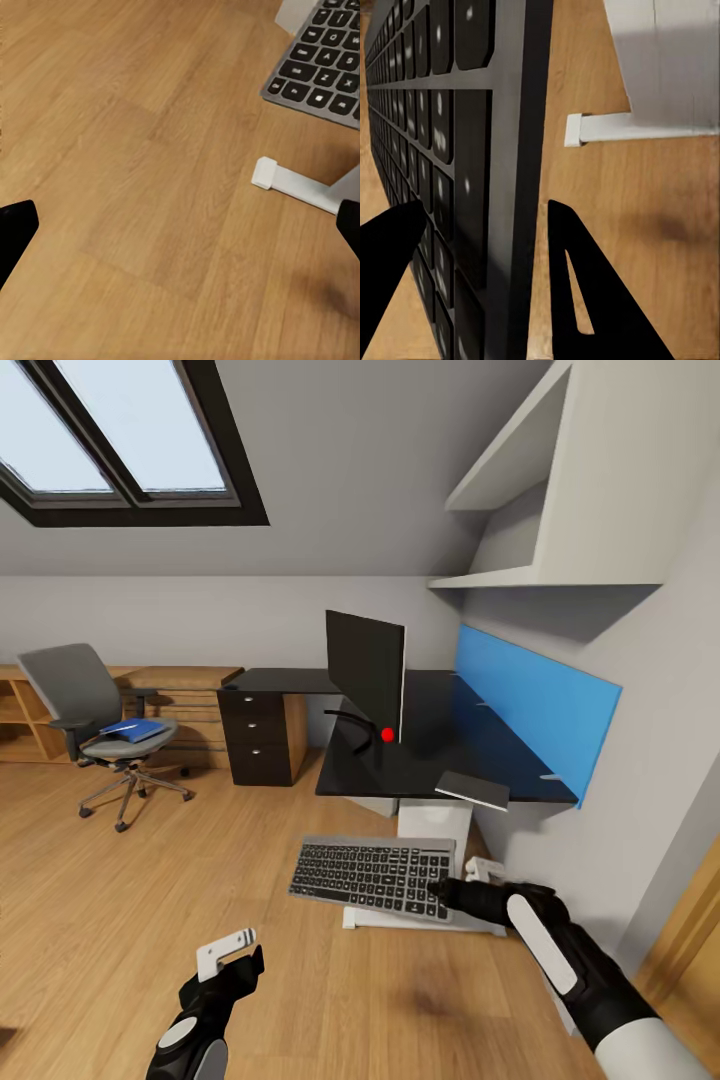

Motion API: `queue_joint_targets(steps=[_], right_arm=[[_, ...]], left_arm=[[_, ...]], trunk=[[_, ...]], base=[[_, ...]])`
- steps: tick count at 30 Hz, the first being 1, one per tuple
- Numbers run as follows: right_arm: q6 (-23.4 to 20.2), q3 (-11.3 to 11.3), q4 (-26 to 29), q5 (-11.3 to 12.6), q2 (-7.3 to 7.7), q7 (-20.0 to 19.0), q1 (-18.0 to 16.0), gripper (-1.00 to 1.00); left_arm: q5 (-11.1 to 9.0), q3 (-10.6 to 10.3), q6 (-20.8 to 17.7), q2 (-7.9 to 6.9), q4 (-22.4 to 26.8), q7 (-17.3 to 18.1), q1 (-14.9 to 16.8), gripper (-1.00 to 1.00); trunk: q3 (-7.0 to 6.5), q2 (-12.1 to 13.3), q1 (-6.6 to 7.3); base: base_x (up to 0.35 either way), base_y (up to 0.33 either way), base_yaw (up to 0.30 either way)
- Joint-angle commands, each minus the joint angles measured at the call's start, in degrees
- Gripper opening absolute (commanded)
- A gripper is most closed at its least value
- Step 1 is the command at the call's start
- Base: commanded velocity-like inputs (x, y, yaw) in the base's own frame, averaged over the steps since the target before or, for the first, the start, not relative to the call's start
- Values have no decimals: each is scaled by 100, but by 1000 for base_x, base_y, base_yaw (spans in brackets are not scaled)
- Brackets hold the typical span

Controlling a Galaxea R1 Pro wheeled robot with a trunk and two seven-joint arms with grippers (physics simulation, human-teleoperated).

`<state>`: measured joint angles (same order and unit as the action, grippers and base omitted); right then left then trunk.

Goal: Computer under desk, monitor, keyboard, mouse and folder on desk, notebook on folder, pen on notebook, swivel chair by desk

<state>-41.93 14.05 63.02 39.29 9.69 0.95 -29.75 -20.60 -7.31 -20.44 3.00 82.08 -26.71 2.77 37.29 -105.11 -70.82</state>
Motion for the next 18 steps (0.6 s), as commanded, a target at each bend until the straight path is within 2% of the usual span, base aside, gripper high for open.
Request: queue_joint_targets(steps=[1, 3, 7, 10, 18], right_arm=[[63, 24, -39, 2, -2, 13, -5, -100], [162, 25, -107, -102, -73, 17, -5, -100], [203, 19, -135, -149, -151, 19, -5, -100], [210, 17, -140, -156, -164, 19, -5, -100], [220, 25, -141, -190, -168, 12, -5, -100]], left_arm=[[-49, -8, -14, -1, 11, -45, 4, 100], [-49, -7, -13, -2, 22, -45, 4, 100], [-49, -7, 119, -2, 26, -50, 4, 100], [-49, -7, 298, -2, 27, -54, 4, 100], [-45, -16, 372, 6, 27, -54, 3, 100]], trunk=[[6, -3, 1], [6, -3, 1], [6, -3, 1], [6, -3, 1], [6, -3, 1]], base=[[-21, 116, 0], [-82, 211, 0], [-126, 279, 0], [-139, 299, 0], [-128, 309, 0]])
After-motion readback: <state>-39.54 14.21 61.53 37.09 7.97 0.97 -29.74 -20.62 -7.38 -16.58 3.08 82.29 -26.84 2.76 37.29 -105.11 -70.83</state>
